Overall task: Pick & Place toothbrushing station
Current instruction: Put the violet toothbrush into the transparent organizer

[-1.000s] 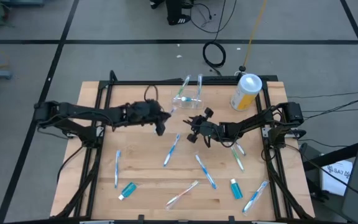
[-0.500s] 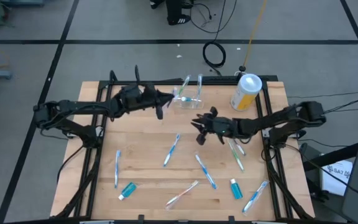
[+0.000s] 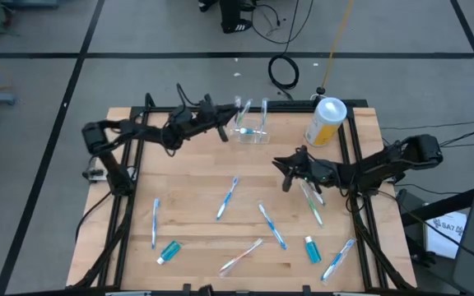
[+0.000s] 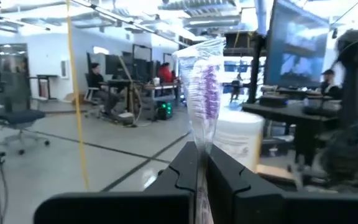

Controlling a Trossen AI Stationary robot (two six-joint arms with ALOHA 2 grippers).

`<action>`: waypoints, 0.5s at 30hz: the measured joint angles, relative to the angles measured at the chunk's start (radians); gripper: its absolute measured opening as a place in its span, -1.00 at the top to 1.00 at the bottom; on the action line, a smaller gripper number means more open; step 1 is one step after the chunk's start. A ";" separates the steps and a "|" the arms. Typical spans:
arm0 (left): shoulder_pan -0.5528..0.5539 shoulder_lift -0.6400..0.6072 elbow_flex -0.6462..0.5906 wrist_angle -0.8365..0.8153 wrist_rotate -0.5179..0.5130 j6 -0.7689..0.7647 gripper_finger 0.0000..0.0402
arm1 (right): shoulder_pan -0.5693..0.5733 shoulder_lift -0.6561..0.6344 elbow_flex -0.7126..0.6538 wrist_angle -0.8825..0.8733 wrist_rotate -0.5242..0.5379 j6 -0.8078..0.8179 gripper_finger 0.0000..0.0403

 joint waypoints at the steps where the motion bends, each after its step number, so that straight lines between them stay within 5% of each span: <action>1: 0.008 0.030 0.019 0.014 -0.001 0.001 0.94 | 0.000 0.000 -0.012 0.015 0.001 0.000 0.70; 15: 0.052 0.201 0.067 -0.019 -0.031 -0.016 0.97 | 0.000 0.000 -0.040 0.038 0.000 -0.031 0.70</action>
